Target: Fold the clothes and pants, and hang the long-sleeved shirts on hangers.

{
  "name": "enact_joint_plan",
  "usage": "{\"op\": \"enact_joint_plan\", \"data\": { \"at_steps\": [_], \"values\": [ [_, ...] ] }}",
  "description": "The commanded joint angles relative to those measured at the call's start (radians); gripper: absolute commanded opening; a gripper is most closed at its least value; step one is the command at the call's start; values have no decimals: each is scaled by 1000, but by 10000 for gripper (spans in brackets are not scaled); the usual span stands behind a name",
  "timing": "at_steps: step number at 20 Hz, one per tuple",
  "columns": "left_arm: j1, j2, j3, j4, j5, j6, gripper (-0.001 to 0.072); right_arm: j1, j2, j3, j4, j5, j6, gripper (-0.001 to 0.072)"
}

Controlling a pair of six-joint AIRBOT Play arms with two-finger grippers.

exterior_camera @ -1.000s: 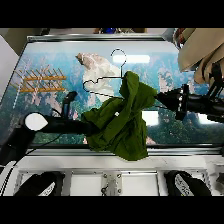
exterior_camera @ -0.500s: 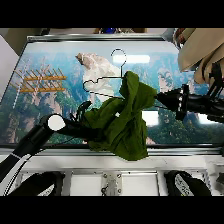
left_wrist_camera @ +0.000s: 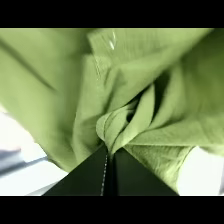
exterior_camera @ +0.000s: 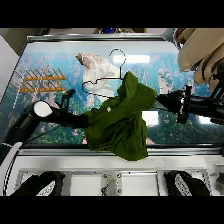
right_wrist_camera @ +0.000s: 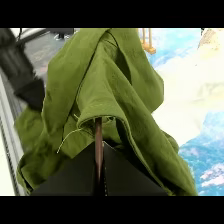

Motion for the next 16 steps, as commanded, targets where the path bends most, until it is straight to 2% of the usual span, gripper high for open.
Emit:
{"op": "enact_joint_plan", "data": {
  "at_steps": [1,9,12,16],
  "values": [
    [148,-2,132,47,-34,60,10,0,50,1,-19,24,35,7],
    [242,-5,349,49,-44,125,10,2,72,1,-40,91,103,7],
    [230,-58,454,47,-132,142,10,23,71,1,-74,103,119,7],
    [144,-185,605,47,-228,150,10,67,71,1,-128,101,135,7]
  ]
}}
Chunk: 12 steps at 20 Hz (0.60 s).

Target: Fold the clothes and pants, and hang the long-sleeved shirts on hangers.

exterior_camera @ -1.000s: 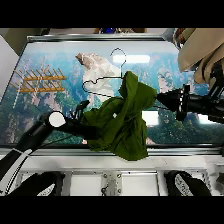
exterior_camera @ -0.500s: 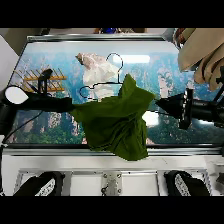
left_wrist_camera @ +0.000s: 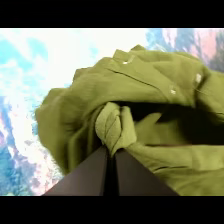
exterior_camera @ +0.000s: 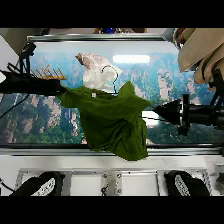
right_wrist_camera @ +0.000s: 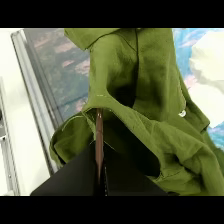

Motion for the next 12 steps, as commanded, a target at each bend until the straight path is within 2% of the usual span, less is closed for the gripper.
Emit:
{"op": "enact_joint_plan", "data": {
  "at_steps": [1,6,12],
  "values": [
    [-63,-103,142,-2,-93,12,11,35,1,0,-36,7,11,7],
    [-135,-213,340,-1,-224,12,11,42,1,0,-21,-57,12,7],
    [-139,-223,541,-26,-311,-19,11,42,1,0,81,-134,13,8]
  ]
}}
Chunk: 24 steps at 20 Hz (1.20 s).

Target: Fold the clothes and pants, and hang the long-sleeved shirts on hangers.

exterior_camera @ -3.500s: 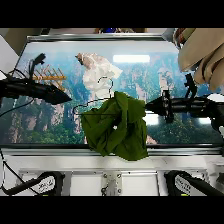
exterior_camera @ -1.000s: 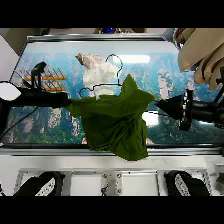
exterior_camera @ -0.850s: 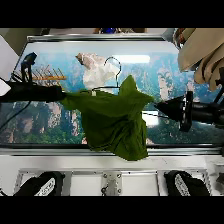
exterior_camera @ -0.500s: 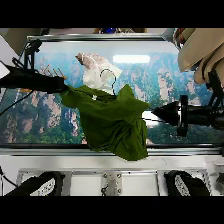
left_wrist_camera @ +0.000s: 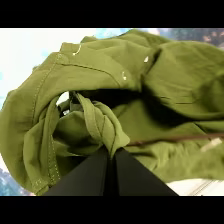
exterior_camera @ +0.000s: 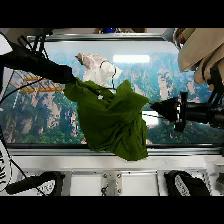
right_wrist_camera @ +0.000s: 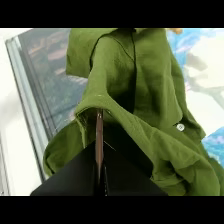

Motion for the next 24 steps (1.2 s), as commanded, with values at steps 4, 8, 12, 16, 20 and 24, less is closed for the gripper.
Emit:
{"op": "enact_joint_plan", "data": {
  "at_steps": [4,8,12,16,20,24],
  "values": [
    [-23,-9,205,-126,-44,-45,11,35,-2,0,116,-11,12,7],
    [-101,-9,151,-120,-17,-40,11,109,-3,0,114,-9,27,7],
    [-153,-9,99,-120,13,-23,11,143,-7,0,114,-48,27,8],
    [-112,-9,174,-119,-11,-23,149,143,-7,0,112,-57,27,8],
    [21,50,177,-119,14,-27,604,143,-6,0,106,-56,27,8],
    [230,210,-91,-120,118,-45,604,143,-7,0,106,-56,27,8]
  ]
}}
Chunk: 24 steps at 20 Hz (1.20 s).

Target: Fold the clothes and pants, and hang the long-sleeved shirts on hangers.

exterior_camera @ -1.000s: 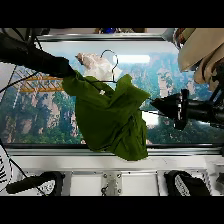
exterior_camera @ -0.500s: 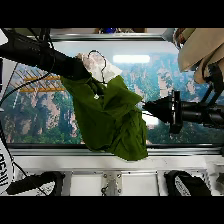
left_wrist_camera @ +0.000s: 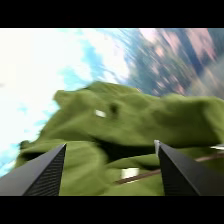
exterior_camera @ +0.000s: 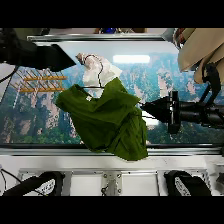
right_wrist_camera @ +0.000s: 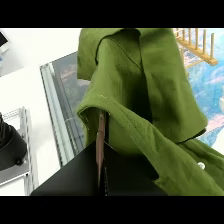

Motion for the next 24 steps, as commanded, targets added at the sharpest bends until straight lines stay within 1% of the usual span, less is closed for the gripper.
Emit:
{"op": "enact_joint_plan", "data": {
  "at_steps": [1,5,7,9,11,14,17,20,24],
  "values": [
    [177,128,-221,2,86,-9,604,1,0,0,-1,-3,0,8],
    [387,241,-546,-2,109,-13,604,1,0,0,0,-3,0,8],
    [477,285,-726,-31,137,-71,604,1,0,0,0,-3,0,8],
    [546,323,-899,-168,180,-104,604,1,0,0,0,-3,0,8],
    [580,362,-1053,-370,232,-103,605,1,0,0,-1,-3,0,8],
    [579,420,-1200,-562,356,-104,605,1,0,0,-1,-3,0,8],
    [578,464,-1280,-698,454,-103,604,1,0,0,-3,-3,-1,8],
    [573,457,-1308,-724,430,-103,604,1,0,0,-10,-3,-1,8],
    [496,400,-1307,-742,406,-84,604,1,0,0,-29,-3,-1,9]
  ]
}}
